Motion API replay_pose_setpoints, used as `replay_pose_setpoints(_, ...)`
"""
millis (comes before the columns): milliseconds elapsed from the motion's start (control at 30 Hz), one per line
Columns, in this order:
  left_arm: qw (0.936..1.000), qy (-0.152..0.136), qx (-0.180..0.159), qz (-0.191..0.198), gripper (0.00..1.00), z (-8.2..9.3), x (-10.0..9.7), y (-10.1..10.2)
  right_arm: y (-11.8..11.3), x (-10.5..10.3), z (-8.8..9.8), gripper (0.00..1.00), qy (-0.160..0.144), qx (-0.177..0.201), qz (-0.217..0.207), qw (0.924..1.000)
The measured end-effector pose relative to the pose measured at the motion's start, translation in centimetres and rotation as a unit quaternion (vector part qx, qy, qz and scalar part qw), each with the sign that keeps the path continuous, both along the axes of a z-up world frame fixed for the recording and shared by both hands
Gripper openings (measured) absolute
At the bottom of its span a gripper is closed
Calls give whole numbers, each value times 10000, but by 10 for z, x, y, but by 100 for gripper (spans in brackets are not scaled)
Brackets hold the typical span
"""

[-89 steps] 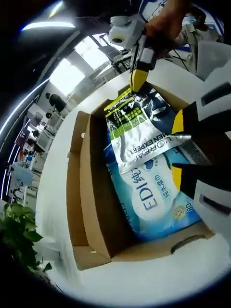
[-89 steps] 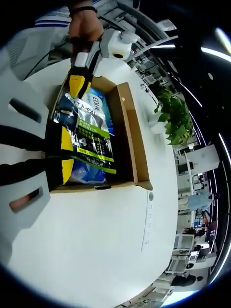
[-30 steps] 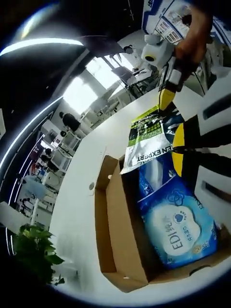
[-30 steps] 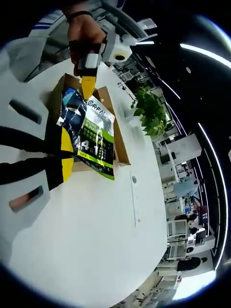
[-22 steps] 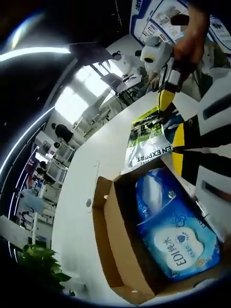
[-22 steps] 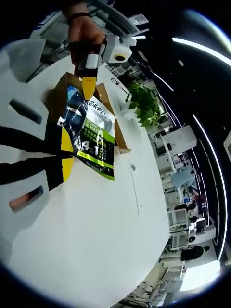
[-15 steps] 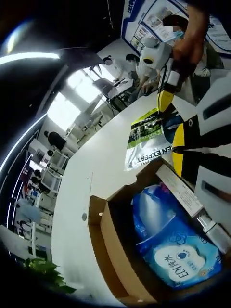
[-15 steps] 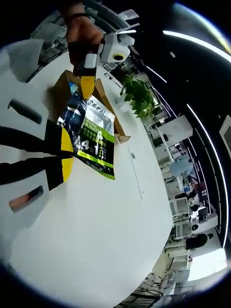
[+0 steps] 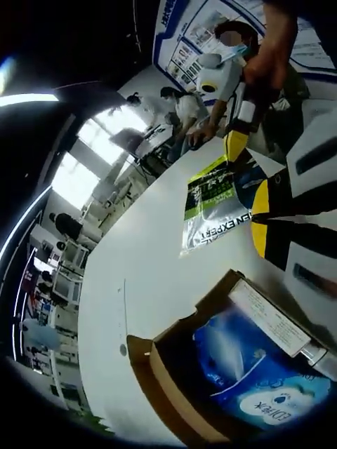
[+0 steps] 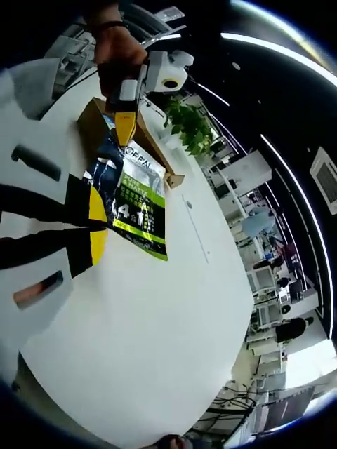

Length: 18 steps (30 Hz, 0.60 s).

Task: Operate the shoe box by opening the lid, removing the specified soft item, and placing it in the target area until the item is outside and the box remains undamaged.

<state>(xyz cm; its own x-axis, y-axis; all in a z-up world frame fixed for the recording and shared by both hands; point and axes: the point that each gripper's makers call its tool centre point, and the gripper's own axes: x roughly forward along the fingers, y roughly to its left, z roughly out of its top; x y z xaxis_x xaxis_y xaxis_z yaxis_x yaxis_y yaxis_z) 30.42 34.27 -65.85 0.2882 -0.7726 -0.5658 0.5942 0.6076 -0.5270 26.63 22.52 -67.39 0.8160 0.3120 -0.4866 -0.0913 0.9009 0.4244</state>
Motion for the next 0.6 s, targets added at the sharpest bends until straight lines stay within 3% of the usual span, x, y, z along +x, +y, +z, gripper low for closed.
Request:
replay_pose_setpoints(267, 9998, -138, 83, -147, 0, 2, 7, -14, -14, 12, 2, 0, 3, -44, -18, 10000)
replay_pose_setpoints(600, 9975, -464, 367, -378, 1, 9, 26, -29, -31, 50, 11, 0, -49, -97, -37, 9999)
